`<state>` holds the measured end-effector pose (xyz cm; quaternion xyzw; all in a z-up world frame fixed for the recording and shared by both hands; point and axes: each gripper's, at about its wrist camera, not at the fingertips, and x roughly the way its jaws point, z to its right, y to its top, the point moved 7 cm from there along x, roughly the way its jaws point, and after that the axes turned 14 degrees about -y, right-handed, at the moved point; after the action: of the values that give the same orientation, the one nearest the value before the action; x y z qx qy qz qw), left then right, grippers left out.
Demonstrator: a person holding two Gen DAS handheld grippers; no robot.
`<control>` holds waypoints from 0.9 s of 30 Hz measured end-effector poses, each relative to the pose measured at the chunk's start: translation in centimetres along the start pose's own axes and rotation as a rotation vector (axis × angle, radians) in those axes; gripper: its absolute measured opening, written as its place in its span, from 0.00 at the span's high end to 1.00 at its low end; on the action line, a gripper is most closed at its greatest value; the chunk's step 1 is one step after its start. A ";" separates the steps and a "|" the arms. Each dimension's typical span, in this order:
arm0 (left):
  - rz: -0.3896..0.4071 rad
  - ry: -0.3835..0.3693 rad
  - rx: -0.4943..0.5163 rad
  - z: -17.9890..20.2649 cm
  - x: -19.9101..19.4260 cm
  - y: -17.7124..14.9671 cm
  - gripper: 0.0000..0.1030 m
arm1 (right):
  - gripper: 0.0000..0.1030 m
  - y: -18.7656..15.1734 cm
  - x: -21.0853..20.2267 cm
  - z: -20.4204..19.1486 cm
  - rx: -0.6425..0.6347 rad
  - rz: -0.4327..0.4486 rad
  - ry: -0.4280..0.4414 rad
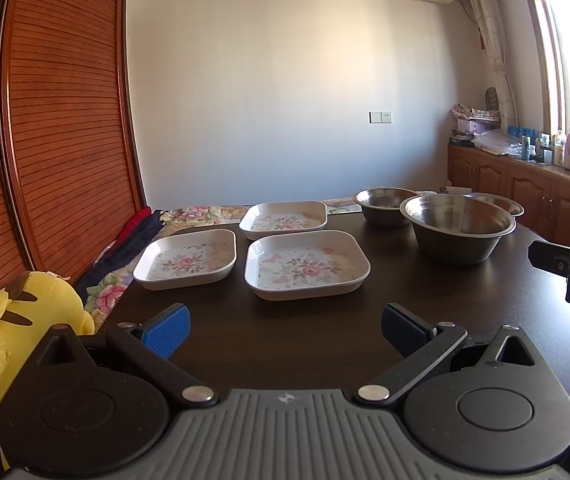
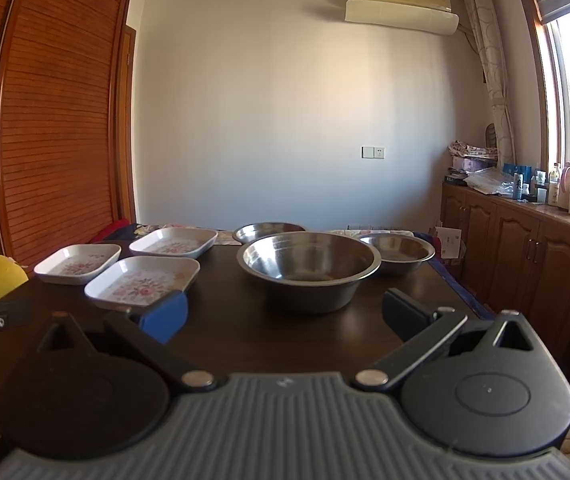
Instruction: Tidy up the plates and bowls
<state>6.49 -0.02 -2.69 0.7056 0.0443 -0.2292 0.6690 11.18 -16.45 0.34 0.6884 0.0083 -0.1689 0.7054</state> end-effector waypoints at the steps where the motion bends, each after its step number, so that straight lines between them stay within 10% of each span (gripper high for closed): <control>1: -0.001 -0.001 0.002 0.2 0.0 -0.1 0.00 | 0.00 0.0 0.0 0.0 0.001 0.000 0.000; 27: -0.002 -0.002 0.003 0.3 0.0 -0.3 0.00 | 0.00 0.0 -0.1 0.4 0.001 0.002 -0.002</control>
<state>6.34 -0.25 -2.93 0.7064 0.0440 -0.2303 0.6678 10.98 -16.83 0.40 0.6886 0.0067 -0.1689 0.7052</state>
